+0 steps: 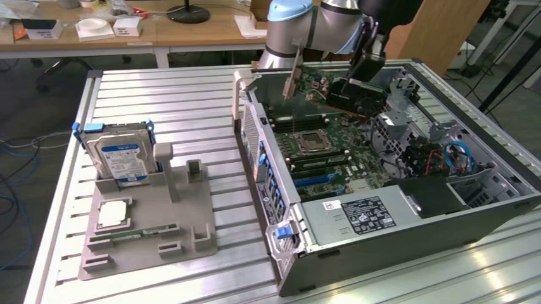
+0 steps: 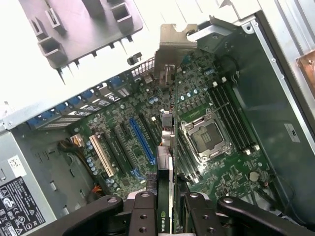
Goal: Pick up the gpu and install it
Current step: 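Insert the gpu into the slot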
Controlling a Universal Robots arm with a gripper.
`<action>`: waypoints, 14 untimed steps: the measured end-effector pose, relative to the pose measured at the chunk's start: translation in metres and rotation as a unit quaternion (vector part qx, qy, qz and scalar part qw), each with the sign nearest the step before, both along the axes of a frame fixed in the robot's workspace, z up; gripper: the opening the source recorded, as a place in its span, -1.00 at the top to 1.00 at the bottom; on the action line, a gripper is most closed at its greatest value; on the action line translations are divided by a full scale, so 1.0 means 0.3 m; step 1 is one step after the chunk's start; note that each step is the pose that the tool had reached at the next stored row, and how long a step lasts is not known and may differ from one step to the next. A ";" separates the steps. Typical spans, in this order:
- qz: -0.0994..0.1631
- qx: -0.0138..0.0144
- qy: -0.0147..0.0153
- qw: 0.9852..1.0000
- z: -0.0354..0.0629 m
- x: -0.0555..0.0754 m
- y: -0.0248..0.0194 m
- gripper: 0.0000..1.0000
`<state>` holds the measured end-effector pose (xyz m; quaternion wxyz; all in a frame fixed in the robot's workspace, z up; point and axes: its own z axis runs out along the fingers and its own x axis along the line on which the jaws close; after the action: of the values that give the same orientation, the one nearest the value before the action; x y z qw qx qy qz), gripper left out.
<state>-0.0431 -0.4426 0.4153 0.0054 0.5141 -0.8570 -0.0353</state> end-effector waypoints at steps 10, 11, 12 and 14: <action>0.041 0.000 0.000 0.999 0.000 0.000 0.000 0.47; 0.045 0.000 0.000 0.999 0.000 0.000 0.000 0.47; 0.049 0.000 0.000 0.999 0.000 0.000 0.000 0.47; 0.057 0.000 0.000 0.998 0.000 0.000 0.000 0.47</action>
<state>-0.0431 -0.4426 0.4153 0.0074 0.5622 -0.8263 -0.0349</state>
